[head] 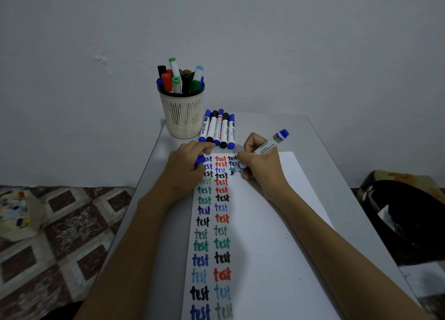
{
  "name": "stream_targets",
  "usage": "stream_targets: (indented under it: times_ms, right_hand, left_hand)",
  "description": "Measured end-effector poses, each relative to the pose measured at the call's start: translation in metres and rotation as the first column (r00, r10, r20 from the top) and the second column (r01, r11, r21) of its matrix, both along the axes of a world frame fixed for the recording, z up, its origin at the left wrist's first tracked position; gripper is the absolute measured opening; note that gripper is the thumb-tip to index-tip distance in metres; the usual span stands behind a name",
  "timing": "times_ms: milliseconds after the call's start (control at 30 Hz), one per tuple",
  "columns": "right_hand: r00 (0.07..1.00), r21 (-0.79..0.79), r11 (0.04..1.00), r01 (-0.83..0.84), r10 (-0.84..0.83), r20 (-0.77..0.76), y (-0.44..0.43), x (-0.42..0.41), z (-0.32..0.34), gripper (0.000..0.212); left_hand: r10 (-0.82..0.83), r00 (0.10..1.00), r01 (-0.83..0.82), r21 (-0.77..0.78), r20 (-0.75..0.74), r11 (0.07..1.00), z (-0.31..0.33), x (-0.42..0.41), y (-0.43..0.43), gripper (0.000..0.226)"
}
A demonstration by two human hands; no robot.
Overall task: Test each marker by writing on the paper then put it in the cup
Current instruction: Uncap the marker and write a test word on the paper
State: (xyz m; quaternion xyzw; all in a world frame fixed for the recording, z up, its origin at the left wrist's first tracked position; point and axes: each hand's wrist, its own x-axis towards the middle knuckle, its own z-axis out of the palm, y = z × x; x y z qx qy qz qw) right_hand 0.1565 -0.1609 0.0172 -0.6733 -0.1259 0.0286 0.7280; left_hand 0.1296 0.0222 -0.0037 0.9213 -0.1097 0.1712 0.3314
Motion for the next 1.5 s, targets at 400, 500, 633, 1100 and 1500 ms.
stream_targets:
  times_ms: [400,500,633,1100,1500]
  right_hand:
    - [0.996,-0.008,0.998,0.063,-0.063,0.061,0.0,-0.001,0.001,0.038]
    - [0.997,-0.006,0.999,0.052,-0.052,0.059,-0.001,-0.002,0.001,0.037]
    - [0.999,0.0,1.0,0.029,-0.029,0.047,-0.002,0.001,-0.001,0.037]
    - [0.99,-0.041,0.993,0.112,-0.108,0.09,-0.003,-0.001,0.003,0.039]
    - [0.975,-0.004,0.978,0.207,-0.205,0.086,-0.005,-0.003,0.004,0.035]
  left_hand:
    - [-0.008,1.0,0.008,0.008,0.001,1.0,0.0,0.0,0.002,0.052]
    - [-0.007,1.0,0.007,0.016,0.001,1.0,0.0,0.0,0.001,0.052]
    - [-0.007,1.0,0.007,0.015,-0.002,1.0,0.001,0.0,0.001,0.051]
    - [-0.005,1.0,0.006,0.018,-0.026,1.0,0.006,-0.004,-0.001,0.053]
    - [-0.005,0.999,0.007,0.037,-0.036,0.999,0.009,-0.006,-0.002,0.054]
